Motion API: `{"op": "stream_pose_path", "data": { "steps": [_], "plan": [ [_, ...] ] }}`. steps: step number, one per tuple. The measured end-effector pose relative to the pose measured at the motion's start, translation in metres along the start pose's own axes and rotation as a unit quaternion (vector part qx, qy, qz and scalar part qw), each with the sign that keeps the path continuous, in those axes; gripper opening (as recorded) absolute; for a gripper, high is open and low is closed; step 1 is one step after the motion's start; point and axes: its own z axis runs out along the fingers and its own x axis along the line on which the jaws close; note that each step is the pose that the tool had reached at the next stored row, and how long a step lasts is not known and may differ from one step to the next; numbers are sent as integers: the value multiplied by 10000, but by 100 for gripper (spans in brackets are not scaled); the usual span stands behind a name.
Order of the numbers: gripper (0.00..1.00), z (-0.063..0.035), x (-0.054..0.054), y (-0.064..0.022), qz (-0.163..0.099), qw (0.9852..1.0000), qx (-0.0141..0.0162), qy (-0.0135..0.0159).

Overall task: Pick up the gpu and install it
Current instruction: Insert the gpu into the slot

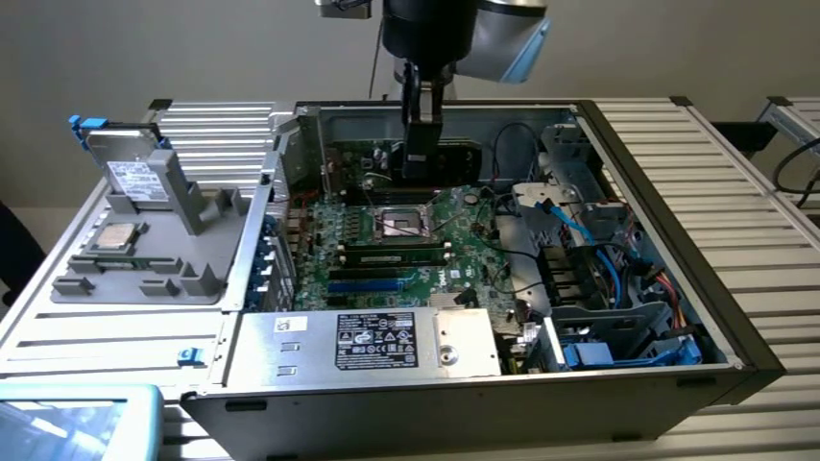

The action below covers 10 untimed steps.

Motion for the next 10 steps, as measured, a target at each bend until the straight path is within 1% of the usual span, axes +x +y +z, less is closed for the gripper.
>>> {"op": "stream_pose_path", "data": {
  "steps": [3, 7, 10],
  "plan": [
    [29, 54, 1, 12, -1, 10000, 0, 0],
    [29, 82, 4, 51, -1, 10000, -2, 0],
    [29, 135, 9, 58, -2, 10000, -5, 0]
  ]
}}
